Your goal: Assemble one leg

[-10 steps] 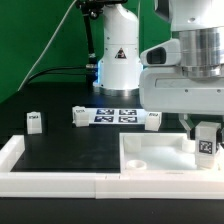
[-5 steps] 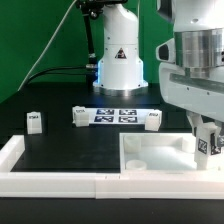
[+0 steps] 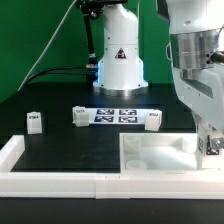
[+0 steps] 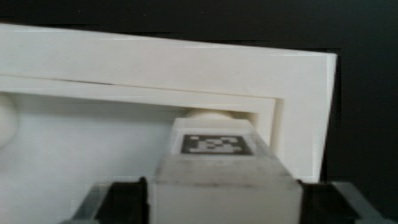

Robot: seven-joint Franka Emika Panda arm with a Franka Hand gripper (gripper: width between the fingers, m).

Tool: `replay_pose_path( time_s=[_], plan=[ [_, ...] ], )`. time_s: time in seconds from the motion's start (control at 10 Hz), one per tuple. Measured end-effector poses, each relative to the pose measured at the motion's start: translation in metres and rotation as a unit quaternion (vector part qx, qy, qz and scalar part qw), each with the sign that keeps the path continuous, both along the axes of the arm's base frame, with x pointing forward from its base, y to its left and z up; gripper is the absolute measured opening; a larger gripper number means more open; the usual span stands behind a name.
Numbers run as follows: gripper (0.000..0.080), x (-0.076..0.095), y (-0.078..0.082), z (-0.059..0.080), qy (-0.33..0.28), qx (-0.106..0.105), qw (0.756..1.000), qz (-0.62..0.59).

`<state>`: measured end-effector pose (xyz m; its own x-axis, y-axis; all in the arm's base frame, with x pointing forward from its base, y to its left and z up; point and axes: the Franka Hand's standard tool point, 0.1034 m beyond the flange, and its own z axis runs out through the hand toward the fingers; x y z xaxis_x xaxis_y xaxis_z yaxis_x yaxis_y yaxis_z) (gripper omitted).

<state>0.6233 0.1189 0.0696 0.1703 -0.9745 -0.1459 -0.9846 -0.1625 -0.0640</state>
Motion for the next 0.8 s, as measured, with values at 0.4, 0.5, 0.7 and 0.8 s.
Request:
replay_pose_path(
  time_s=[0.4, 0.5, 0.7, 0.8],
  plan=[
    [0.0637, -0.0014, 0.0049, 0.0007, -0.020, -0.010, 0.974, 0.226],
    [0.0647, -0.0001, 0.0045, 0.0002, -0.026, -0.015, 0.951, 0.309],
    [0.0649, 0.0012, 0.0031, 0.0002, -0.033, -0.025, 0.904, 0.425],
    [0.0649, 0.0009, 0.0002, -0.0002, -0.038, -0.028, 0.871, 0.489]
  ],
)
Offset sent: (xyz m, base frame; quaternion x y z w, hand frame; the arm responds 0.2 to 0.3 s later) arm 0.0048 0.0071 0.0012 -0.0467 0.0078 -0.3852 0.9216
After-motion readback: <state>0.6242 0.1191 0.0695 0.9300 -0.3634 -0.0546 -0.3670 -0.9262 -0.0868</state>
